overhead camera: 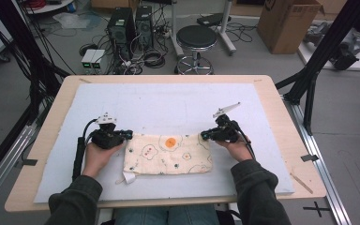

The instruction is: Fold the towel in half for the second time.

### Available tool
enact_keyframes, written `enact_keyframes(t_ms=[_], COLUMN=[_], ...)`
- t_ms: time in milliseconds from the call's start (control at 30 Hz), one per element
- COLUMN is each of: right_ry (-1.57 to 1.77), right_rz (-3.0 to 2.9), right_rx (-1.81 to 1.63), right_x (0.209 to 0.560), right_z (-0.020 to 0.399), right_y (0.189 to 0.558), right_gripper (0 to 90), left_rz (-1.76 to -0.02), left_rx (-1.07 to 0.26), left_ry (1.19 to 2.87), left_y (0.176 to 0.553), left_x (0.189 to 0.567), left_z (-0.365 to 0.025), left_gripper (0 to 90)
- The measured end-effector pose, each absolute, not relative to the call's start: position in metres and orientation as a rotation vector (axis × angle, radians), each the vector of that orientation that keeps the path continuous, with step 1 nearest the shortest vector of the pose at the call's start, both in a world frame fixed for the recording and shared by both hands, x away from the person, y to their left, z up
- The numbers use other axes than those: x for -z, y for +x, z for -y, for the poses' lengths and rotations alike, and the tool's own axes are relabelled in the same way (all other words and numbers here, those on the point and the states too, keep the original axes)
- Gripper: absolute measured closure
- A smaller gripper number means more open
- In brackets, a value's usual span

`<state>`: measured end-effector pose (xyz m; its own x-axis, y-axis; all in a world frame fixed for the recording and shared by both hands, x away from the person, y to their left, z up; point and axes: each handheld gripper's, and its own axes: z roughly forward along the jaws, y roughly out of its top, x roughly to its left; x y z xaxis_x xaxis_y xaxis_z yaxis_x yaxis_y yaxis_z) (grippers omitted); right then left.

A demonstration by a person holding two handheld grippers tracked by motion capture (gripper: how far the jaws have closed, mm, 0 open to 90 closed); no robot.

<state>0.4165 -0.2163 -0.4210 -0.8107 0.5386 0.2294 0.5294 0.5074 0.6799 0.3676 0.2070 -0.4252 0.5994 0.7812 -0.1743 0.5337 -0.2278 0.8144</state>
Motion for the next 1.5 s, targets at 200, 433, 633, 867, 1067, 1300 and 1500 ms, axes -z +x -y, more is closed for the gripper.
enact_keyframes(t_ms=[200, 433, 633, 867, 1067, 1300, 1500], right_ry=[1.033, 1.142, 1.229, 1.193, 1.178, 1.177, 1.146], right_rz=[-2.679, -2.628, -2.611, -2.598, -2.599, -2.588, -2.608], right_rx=[-1.290, -1.261, -1.326, -1.380, -1.390, -1.429, -1.422], right_x=[0.411, 0.423, 0.434, 0.426, 0.422, 0.423, 0.420], right_z=[0.220, 0.219, 0.221, 0.224, 0.225, 0.228, 0.226], right_y=[0.434, 0.452, 0.460, 0.455, 0.450, 0.444, 0.439], right_gripper=[84.3, 84.5, 84.5, 84.5, 84.5, 84.5, 84.5], left_rz=[-1.080, -1.143, -1.137, -1.100, -1.059, -1.043, -1.031], left_rx=[-0.344, -0.347, -0.338, -0.342, -0.353, -0.335, -0.340], left_ry=[1.876, 1.828, 1.797, 1.807, 1.811, 1.806, 1.800], left_y=[0.381, 0.395, 0.398, 0.394, 0.389, 0.383, 0.377], left_x=[0.422, 0.431, 0.434, 0.429, 0.425, 0.427, 0.428], left_z=[-0.210, -0.209, -0.212, -0.213, -0.215, -0.217, -0.219], left_gripper=[85.5, 85.5, 85.5, 85.5, 85.5, 85.4, 85.4])
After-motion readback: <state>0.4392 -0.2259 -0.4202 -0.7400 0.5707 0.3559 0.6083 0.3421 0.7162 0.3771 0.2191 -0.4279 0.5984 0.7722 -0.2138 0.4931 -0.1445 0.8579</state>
